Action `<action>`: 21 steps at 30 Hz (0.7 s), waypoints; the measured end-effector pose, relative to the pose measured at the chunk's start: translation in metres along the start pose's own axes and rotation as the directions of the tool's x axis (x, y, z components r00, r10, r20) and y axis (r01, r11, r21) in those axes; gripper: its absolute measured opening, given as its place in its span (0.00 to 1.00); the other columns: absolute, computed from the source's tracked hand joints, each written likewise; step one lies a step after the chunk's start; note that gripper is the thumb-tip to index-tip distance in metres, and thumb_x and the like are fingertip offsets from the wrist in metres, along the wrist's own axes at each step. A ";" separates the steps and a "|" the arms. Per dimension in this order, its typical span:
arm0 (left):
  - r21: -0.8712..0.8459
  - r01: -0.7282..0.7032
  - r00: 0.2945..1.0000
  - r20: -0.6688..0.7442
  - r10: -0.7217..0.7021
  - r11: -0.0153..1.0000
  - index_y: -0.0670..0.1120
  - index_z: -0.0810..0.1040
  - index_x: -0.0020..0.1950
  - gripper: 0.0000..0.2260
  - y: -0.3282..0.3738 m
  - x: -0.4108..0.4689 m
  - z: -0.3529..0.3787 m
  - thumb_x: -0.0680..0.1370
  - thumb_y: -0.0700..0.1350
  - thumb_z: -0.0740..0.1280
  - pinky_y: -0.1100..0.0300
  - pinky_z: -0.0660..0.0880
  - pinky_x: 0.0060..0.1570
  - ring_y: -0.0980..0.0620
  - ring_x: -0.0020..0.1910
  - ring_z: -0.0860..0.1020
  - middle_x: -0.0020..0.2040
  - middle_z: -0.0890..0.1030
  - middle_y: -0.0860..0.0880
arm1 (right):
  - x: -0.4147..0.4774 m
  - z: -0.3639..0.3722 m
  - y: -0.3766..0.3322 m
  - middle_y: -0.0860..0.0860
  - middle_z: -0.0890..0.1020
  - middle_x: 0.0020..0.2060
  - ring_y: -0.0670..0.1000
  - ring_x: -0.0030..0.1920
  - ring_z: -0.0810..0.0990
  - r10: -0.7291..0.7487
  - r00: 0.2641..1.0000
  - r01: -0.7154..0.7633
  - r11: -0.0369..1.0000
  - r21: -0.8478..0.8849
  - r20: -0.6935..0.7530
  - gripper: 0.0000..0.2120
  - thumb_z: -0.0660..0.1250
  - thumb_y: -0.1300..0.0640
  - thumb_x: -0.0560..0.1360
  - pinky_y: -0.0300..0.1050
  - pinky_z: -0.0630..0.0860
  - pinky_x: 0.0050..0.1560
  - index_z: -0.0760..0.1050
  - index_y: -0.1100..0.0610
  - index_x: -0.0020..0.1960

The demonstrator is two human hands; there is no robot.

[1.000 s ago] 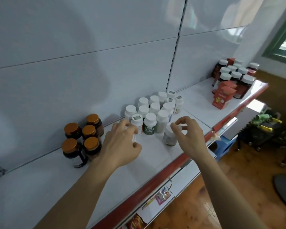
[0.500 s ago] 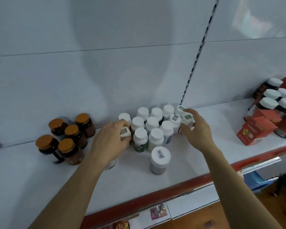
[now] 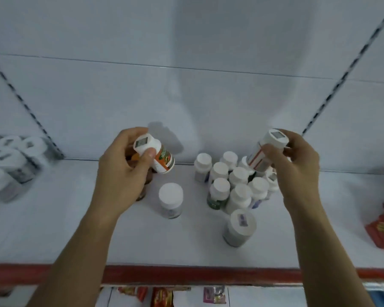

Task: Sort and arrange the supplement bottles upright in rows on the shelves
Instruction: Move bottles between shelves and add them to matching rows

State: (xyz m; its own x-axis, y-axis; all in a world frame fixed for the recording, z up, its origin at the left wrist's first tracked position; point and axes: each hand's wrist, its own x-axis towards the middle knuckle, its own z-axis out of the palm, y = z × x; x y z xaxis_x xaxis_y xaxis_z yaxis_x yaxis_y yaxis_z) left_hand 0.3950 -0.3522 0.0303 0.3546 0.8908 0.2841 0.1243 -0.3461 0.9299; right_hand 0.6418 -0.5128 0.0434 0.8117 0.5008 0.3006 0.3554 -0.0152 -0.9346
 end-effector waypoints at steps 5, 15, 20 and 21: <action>0.067 -0.044 0.983 -0.175 0.056 0.997 0.55 0.77 0.64 0.15 -0.014 -0.007 -0.086 0.81 0.40 0.67 0.72 0.75 0.49 0.62 0.57 0.79 0.59 0.80 0.60 | -0.017 0.113 -0.039 0.46 0.86 0.48 0.52 0.52 0.84 -0.045 0.963 0.018 0.994 0.106 0.267 0.11 0.72 0.51 0.70 0.57 0.82 0.54 0.81 0.43 0.52; 0.135 -0.003 0.901 -0.430 0.062 0.991 0.49 0.77 0.63 0.14 -0.071 -0.050 -0.352 0.81 0.35 0.66 0.75 0.74 0.45 0.66 0.55 0.77 0.59 0.80 0.56 | -0.147 0.339 -0.118 0.46 0.85 0.48 0.44 0.48 0.84 -0.005 0.881 -0.153 0.944 0.293 0.474 0.10 0.70 0.58 0.78 0.44 0.78 0.46 0.79 0.52 0.59; 0.140 0.076 0.842 -0.539 0.011 0.987 0.50 0.77 0.62 0.12 -0.110 -0.066 -0.472 0.81 0.37 0.66 0.74 0.75 0.45 0.60 0.59 0.78 0.60 0.79 0.55 | -0.217 0.441 -0.154 0.45 0.86 0.45 0.44 0.46 0.84 -0.037 0.808 -0.167 0.943 0.289 0.588 0.09 0.70 0.60 0.77 0.47 0.79 0.46 0.80 0.50 0.55; 0.141 0.095 0.839 -0.545 -0.003 0.986 0.50 0.77 0.62 0.12 -0.116 -0.067 -0.488 0.81 0.37 0.66 0.74 0.75 0.45 0.57 0.59 0.78 0.60 0.79 0.54 | -0.228 0.458 -0.161 0.46 0.86 0.46 0.45 0.47 0.85 -0.043 0.797 -0.163 0.945 0.283 0.603 0.08 0.71 0.59 0.77 0.46 0.79 0.45 0.80 0.49 0.55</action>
State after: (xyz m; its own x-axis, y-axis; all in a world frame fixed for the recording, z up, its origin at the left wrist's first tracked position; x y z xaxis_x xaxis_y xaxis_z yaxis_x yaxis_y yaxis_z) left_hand -0.0959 -0.2279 0.0170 -0.2078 0.9084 0.3629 0.2864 -0.2982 0.9105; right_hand 0.1878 -0.2283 0.0385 0.3522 0.9213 0.1647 0.0722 0.1487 -0.9862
